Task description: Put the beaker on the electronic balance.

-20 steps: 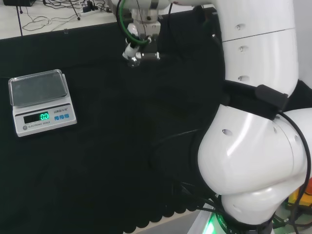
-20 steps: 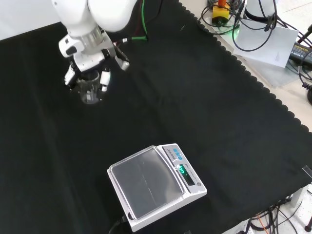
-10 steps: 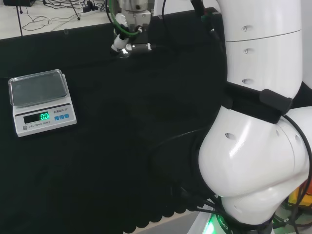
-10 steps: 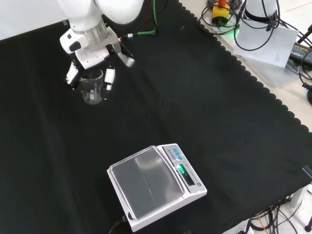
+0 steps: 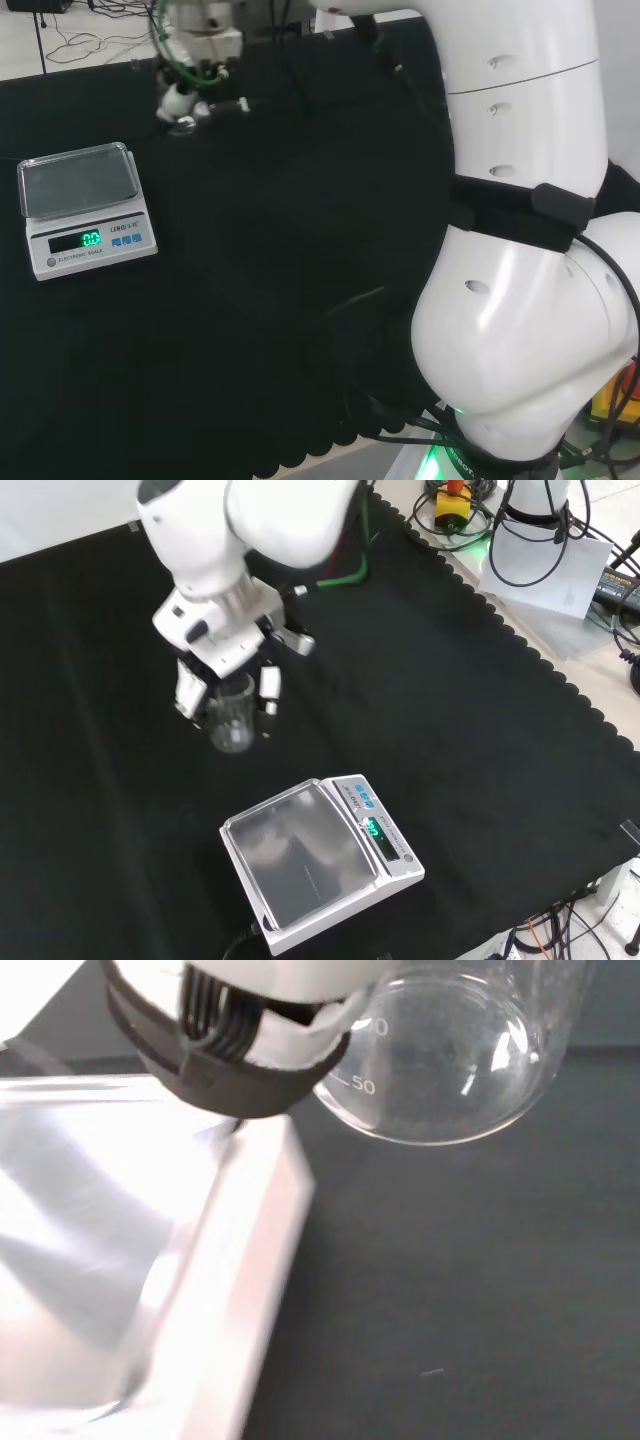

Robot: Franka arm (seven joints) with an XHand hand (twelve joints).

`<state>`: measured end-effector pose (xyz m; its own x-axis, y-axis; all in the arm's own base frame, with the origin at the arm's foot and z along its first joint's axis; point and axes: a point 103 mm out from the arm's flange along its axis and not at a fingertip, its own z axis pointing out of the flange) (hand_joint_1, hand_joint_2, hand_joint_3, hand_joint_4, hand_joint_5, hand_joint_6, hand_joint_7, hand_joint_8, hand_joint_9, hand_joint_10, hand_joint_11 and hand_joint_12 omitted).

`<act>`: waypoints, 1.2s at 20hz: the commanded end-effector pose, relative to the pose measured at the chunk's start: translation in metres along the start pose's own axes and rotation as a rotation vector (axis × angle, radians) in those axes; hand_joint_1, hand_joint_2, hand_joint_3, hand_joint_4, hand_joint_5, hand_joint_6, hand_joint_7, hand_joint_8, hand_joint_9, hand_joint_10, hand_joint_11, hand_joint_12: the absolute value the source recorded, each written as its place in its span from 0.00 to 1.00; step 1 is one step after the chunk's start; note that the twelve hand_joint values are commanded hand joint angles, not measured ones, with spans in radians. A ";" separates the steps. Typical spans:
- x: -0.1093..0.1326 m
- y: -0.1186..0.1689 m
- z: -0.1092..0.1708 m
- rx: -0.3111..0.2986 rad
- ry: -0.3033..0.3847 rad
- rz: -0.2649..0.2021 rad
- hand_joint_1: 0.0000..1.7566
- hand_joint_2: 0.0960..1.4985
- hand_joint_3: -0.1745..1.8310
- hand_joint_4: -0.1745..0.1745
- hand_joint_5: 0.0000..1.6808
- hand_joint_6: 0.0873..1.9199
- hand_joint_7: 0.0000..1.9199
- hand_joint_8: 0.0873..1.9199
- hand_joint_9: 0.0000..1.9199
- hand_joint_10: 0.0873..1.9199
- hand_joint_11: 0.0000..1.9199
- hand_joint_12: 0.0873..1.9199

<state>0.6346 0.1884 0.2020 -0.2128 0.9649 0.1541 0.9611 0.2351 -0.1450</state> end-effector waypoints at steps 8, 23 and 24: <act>0.113 0.001 0.046 0.101 0.004 -0.236 0.77 0.56 0.42 0.27 0.44 0.76 0.36 0.80 0.51 0.67 0.57 0.53; 0.138 0.013 0.082 0.160 0.005 -0.264 0.77 0.55 0.42 0.27 0.44 0.76 0.37 0.80 0.51 0.66 0.56 0.53; 0.138 0.013 0.085 0.164 0.004 -0.263 0.73 0.57 0.42 0.39 0.45 0.76 0.38 0.79 0.50 0.67 0.56 0.53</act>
<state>0.6064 0.3311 0.1495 -0.4512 0.8671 0.2111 0.8390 0.4928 -0.2308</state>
